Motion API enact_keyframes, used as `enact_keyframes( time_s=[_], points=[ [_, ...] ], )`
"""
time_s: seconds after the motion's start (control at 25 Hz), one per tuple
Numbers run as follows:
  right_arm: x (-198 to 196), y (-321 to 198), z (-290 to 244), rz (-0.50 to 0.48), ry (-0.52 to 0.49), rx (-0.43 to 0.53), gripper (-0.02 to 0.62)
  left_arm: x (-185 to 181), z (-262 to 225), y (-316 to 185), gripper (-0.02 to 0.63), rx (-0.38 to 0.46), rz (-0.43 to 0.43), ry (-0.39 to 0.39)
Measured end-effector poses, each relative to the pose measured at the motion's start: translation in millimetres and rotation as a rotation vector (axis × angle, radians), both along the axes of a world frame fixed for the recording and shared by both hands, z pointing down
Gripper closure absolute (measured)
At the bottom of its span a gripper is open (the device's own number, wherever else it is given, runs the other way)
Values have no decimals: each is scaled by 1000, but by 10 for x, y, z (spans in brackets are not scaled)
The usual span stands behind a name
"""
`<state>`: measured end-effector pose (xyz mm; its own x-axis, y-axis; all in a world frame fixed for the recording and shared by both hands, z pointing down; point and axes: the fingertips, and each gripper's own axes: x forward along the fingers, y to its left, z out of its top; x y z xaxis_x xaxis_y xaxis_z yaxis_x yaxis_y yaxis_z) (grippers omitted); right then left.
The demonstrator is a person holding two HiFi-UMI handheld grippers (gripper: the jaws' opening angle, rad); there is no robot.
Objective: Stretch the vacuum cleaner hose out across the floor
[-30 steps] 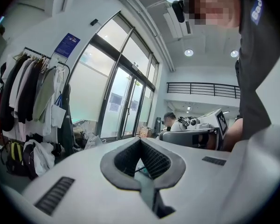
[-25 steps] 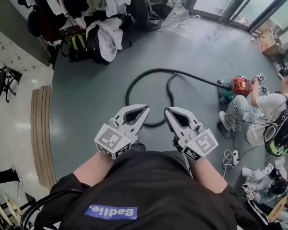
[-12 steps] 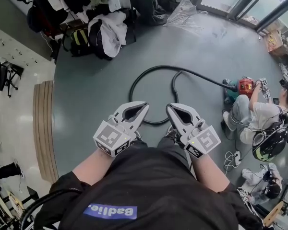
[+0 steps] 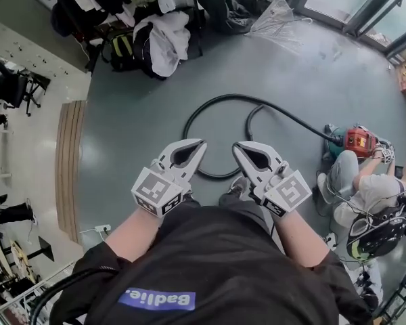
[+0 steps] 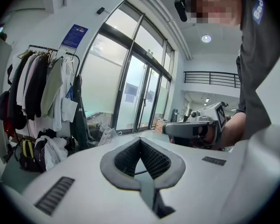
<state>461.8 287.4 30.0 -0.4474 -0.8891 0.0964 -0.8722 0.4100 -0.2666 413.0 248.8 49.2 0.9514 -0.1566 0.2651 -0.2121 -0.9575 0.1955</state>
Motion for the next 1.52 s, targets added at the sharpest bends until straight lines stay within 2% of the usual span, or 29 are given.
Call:
enact_keyframes(
  time_s=[0.16,0.32,0.64,0.92,1.12,1.52],
  points=[
    [343,4,145,-46,2,-9,601,338,117,-7,611,6,-51,-18],
    [454,-81,312,-64,11,-26,601,394,304,-114,611,2,-99,-39],
    [216,-386,728,-76,52,-60,601,34,878,-465,611,-41,-167,-80],
    [-191,-814,1189,-82,116,-103,601,-445,1513,-763,611,-85,-171,-140],
    [-405,-1166,1671,-88,117,-112,601,-744,2131,-1076,611,-105,-193,-193],
    [-479,-1580,3241,-117,121,-182,589,-1008,3901,-1490,607,-169,-281,-306]
  ],
)
